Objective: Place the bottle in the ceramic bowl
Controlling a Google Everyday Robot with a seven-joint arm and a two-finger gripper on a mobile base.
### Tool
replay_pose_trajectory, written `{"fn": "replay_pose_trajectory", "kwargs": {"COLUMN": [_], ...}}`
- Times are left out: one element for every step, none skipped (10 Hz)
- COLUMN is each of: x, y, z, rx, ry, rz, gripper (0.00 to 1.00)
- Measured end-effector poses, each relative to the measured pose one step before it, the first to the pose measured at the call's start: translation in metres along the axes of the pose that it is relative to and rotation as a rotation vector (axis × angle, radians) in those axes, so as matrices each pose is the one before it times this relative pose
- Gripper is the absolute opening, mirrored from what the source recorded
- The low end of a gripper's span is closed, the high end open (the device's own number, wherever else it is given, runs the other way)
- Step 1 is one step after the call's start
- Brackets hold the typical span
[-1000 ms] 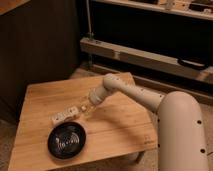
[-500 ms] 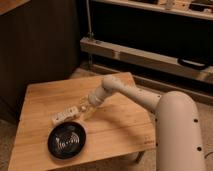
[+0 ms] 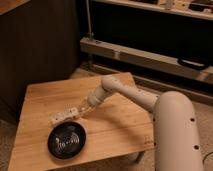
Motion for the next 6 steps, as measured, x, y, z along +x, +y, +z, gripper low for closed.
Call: {"fn": "replay_pose_trajectory", "kwargs": {"x": [-0.00033, 0.00002, -0.00030, -0.00114, -0.00083, -0.00182], "y": [-0.00038, -0.00005, 0.00053, 0.00031, 0.00013, 0.00057], "z": [0.00086, 0.00016, 0.00042, 0.00096, -0.00008, -0.00082], "rx": [-0.00400, -0.00433, -0.00860, -0.00985, -0.00463, -0.00582], "ry": [-0.00242, -0.00095, -0.00111, -0.00301, -0.00421, -0.00477], "rz": [0.00136, -0.00040, -0.00145, -0.00235, -0.00147, -0.00623], "gripper": [0.37, 0.37, 0.37, 0.37, 0.35, 0.29]}}
